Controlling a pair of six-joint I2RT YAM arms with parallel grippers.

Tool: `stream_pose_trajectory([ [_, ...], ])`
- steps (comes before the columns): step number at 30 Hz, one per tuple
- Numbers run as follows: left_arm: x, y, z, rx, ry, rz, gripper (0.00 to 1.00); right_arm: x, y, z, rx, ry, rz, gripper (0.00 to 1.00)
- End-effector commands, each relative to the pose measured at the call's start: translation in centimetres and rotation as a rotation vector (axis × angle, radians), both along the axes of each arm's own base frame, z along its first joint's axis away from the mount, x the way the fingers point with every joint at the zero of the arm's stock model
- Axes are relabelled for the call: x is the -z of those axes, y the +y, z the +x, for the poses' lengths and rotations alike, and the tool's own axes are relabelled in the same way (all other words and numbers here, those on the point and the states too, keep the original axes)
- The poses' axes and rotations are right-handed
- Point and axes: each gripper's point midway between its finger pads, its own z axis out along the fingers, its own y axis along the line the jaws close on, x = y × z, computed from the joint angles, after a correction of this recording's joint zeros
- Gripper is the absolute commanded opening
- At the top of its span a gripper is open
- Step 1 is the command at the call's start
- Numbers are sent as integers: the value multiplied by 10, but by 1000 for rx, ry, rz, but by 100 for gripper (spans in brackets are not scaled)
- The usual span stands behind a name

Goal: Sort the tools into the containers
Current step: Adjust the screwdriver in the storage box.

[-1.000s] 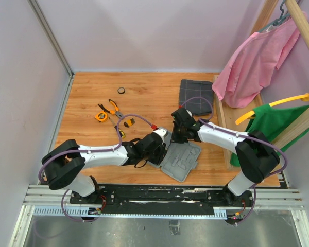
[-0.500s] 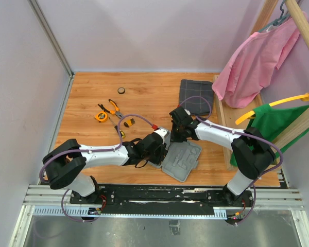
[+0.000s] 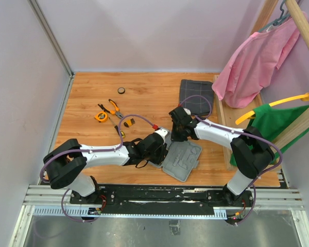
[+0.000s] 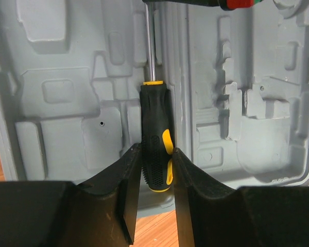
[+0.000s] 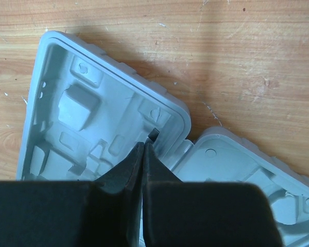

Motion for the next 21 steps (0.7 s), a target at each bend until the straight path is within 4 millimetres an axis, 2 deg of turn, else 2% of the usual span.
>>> stream_pose_trajectory([
  [1, 1, -7, -4, 30, 5, 4, 33, 4, -8, 1, 5, -3, -72, 1],
  [11, 0, -10, -3, 31, 5, 6, 33, 20, -11, -2, -14, 39, -107, 1],
  [21, 0, -11, -4, 35, 14, 10, 33, 42, -18, -16, -36, 111, -147, 1],
])
